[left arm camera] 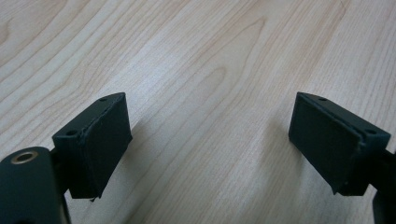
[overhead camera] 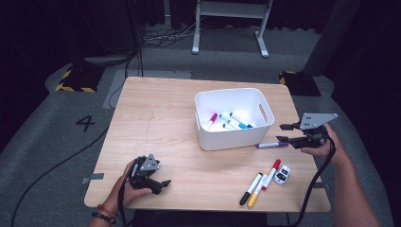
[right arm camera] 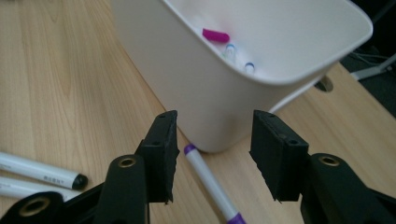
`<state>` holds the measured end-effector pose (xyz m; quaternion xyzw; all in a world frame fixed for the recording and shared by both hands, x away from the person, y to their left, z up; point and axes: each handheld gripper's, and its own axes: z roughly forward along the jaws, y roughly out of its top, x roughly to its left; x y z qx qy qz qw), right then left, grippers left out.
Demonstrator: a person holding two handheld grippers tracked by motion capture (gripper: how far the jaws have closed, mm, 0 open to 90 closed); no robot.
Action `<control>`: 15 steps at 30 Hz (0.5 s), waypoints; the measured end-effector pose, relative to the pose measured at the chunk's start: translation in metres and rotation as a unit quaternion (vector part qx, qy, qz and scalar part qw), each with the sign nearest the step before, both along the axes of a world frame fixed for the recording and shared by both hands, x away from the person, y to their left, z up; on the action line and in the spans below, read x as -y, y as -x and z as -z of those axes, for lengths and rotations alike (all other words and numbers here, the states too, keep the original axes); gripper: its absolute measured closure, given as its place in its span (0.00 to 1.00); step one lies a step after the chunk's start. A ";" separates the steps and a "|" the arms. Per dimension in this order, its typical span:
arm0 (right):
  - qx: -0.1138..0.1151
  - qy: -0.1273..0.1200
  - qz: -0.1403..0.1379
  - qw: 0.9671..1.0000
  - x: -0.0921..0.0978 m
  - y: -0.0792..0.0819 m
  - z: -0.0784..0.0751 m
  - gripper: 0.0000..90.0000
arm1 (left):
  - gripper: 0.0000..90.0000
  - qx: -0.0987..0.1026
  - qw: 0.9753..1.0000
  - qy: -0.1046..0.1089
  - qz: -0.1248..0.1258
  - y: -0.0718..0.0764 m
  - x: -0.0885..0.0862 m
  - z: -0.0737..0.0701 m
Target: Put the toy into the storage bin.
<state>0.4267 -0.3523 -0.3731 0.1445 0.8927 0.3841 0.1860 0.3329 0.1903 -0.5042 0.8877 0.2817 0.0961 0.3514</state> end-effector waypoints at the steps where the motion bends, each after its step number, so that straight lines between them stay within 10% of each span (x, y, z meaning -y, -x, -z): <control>1: -0.006 -0.006 0.011 1.000 0.005 0.001 0.007 0.56 | 0.15 0.000 1.000 0.000 0.000 0.000 0.000 0.000; 15: -0.108 -0.023 0.099 0.989 0.040 -0.035 0.092 0.51 | 0.15 0.000 1.000 0.000 -0.002 0.000 0.000 0.000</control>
